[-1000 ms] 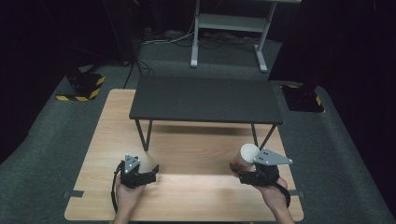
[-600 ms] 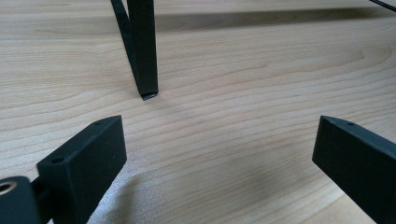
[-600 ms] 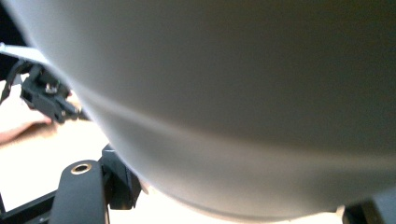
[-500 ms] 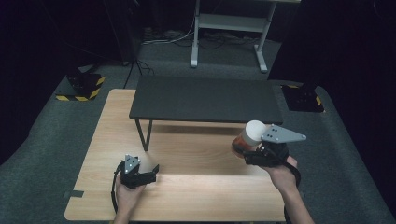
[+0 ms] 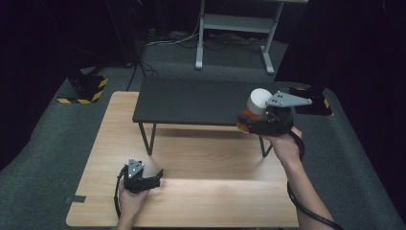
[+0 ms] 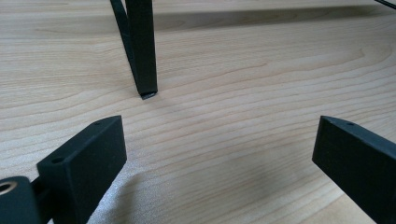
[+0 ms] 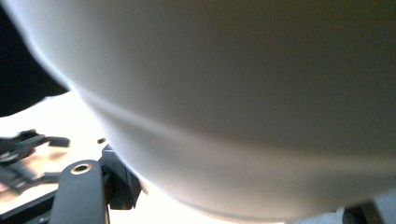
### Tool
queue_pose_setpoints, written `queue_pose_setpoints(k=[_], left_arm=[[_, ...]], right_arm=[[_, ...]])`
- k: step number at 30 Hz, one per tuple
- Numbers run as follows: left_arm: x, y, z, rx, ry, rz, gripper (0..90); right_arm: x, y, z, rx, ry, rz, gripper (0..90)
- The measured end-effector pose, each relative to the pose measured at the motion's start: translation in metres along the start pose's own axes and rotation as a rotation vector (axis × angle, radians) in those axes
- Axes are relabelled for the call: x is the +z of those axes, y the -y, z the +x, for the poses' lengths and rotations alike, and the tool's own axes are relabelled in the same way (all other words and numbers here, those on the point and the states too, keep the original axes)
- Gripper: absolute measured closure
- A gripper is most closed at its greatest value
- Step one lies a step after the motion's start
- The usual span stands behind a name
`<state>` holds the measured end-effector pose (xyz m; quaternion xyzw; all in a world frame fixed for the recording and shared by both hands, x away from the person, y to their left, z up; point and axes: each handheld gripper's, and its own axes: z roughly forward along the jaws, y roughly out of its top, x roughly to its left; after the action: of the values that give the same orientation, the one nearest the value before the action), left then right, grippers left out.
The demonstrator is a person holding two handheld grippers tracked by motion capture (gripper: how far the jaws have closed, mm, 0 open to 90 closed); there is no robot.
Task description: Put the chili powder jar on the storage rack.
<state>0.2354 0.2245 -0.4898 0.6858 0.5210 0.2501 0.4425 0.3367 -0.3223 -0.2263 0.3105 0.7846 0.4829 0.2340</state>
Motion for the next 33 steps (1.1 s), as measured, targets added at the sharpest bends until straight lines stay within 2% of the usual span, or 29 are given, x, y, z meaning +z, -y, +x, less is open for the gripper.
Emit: queue_pose_setpoints(k=[8, 16, 24, 28, 33], left_arm=[[0.000, 0.000, 0.000, 0.000, -0.001, 0.002, 3.3], [0.000, -0.001, -0.001, 0.005, 0.000, 0.005, 3.3], [0.001, -0.001, 0.000, 0.010, 0.003, 0.007, 3.4], [0.001, -0.001, -0.001, 0.013, 0.001, 0.010, 3.4], [0.001, -0.002, -0.002, 0.018, -0.001, 0.015, 3.4]], right_arm=[[0.039, -0.019, -0.008, 0.030, 0.077, 0.049, 29.1], [0.070, -0.033, -0.009, 0.035, 0.101, 0.086, 29.1], [0.088, -0.039, -0.012, 0.054, 0.104, 0.123, 29.1], [0.089, -0.037, -0.022, 0.089, 0.080, 0.115, 29.0], [0.087, -0.030, -0.028, 0.101, 0.059, 0.097, 28.8]])
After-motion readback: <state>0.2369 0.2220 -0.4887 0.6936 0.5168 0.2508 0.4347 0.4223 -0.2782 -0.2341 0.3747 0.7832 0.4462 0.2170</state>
